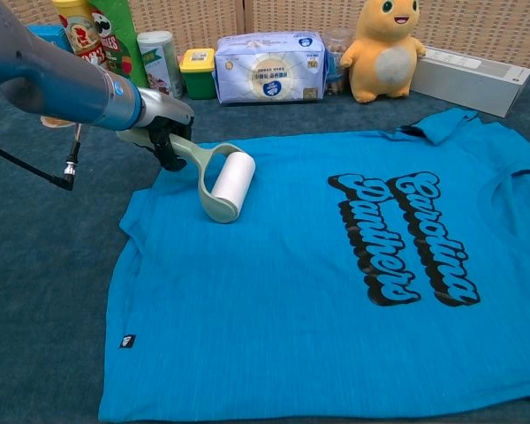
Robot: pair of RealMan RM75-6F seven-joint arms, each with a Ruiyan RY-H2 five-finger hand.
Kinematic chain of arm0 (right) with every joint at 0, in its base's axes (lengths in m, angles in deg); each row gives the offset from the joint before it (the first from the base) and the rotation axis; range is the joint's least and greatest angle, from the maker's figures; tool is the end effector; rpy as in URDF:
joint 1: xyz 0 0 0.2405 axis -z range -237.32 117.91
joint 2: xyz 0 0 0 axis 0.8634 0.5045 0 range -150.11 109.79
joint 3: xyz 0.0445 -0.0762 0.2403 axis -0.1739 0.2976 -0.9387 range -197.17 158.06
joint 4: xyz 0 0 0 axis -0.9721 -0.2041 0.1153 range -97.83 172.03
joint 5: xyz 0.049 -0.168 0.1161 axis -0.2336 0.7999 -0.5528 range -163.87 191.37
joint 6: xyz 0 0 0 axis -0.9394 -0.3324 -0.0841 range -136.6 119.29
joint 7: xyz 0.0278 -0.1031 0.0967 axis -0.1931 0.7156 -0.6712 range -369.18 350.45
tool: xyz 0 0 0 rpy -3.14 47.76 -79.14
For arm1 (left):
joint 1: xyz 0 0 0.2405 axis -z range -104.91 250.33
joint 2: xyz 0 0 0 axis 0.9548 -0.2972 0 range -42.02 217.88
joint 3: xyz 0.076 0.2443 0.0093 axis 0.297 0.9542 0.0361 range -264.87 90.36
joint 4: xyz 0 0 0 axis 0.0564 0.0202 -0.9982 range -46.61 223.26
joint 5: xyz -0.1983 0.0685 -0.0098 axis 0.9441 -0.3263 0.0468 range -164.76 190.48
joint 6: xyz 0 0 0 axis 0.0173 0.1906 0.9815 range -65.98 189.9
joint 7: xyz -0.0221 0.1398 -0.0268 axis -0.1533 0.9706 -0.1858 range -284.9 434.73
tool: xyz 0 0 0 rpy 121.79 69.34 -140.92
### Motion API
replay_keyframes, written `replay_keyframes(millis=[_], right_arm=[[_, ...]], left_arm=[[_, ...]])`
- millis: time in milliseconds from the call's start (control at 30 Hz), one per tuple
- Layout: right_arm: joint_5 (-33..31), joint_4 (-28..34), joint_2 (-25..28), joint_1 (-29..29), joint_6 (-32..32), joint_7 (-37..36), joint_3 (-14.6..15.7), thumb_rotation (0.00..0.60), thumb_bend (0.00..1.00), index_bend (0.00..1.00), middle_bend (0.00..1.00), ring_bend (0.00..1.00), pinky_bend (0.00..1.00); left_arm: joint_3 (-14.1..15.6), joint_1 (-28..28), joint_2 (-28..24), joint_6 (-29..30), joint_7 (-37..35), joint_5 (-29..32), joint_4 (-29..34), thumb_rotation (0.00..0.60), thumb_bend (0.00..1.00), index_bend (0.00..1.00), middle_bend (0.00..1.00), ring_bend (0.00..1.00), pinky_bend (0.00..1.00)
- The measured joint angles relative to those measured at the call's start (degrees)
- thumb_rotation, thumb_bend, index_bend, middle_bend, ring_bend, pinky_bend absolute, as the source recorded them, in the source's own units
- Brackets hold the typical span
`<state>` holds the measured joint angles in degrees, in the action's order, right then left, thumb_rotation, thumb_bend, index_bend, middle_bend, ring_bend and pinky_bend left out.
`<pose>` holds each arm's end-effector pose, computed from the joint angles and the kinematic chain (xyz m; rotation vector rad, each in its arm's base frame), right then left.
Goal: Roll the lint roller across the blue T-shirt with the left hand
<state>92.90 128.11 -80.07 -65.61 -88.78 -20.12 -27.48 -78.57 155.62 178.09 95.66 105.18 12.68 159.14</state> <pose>-0.3287 -0.2055 0.1953 1.2383 -1.0023 0.9590 -0.0967 0.4305 -0.0428 -1.9121 -1.1555 -0.3391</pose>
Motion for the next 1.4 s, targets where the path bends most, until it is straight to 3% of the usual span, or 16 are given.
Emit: replay_keyframes(millis=[1400], right_arm=[[0.91,0.44,2.29,0.93,-1.49,-5.0,-0.12,0.6,0.0,0.0,0.0,0.0,0.0]], left_arm=[[-8.84,6.28,10.52,3.75,13.11,8.72,-5.39,0.6,0.79,1.0,0.98,0.94,1.0]])
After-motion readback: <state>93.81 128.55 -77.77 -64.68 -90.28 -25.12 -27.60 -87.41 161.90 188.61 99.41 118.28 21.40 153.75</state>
